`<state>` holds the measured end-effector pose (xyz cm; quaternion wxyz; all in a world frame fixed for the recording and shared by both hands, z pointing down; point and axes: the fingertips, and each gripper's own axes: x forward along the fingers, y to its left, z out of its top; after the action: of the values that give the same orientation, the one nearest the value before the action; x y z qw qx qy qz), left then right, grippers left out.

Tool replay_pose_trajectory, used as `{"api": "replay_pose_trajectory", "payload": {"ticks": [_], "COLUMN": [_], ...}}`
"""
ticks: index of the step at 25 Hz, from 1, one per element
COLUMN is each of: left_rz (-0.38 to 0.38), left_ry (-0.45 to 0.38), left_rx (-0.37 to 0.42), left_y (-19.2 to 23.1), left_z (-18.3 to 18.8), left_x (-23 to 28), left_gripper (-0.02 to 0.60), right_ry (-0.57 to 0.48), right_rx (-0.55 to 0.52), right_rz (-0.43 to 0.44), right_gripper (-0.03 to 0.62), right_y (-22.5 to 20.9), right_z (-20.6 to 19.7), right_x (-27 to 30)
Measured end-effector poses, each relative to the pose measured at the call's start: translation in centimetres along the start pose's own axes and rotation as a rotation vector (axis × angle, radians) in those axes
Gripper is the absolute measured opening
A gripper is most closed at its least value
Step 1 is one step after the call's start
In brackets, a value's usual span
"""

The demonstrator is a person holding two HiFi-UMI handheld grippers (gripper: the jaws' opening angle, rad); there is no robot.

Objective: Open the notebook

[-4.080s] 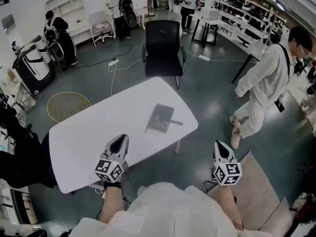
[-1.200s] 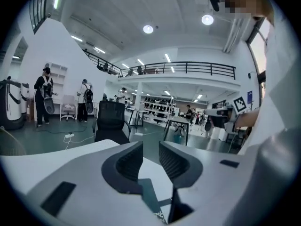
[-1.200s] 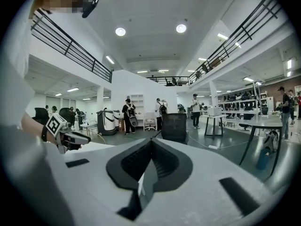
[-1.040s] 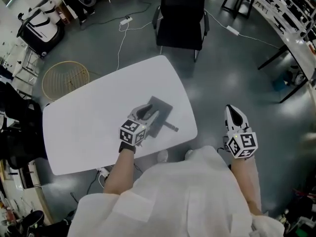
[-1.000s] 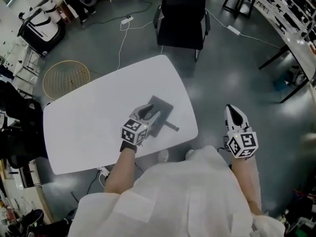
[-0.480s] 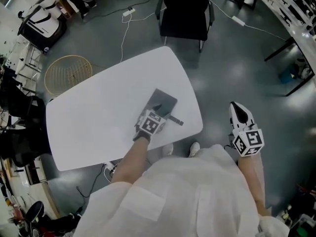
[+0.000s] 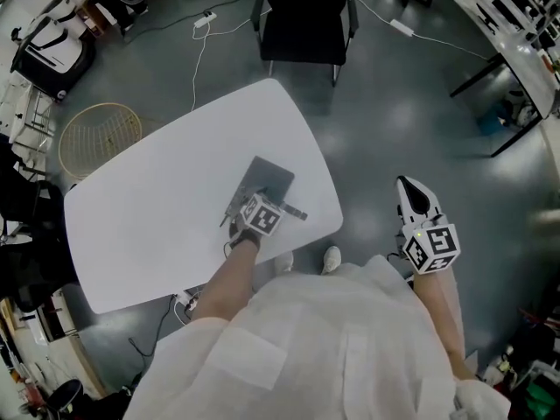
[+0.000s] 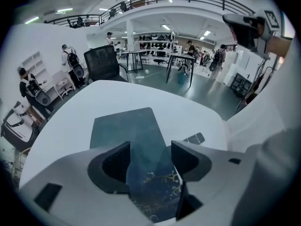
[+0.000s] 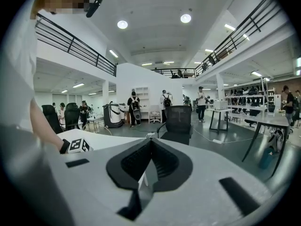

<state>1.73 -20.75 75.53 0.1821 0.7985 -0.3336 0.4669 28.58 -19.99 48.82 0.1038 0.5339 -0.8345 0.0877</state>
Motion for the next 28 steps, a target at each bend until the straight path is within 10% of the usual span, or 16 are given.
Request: {"api": "replay_pose_trajectory", "payload": {"ticks": [15,28], "left_rz": [0.102,0.088], "left_ry": [0.073,-0.029], "left_rx": [0.09,0.122], "left_y": [-0.6,0.7], "left_z": [0.1,2.8], "left_x": [1.0,-4.1], "left_gripper": [0.258,0.256], "right_ry": [-0.001,-0.014], "right_rx": [-0.009,0.009], "right_rz": [-0.015,0.005], "right_gripper": [0.005,0.005], "right_y": [-0.5,2.0], "right_z": [0.4,0.4], "right_x": [-0.7,0.5]}}
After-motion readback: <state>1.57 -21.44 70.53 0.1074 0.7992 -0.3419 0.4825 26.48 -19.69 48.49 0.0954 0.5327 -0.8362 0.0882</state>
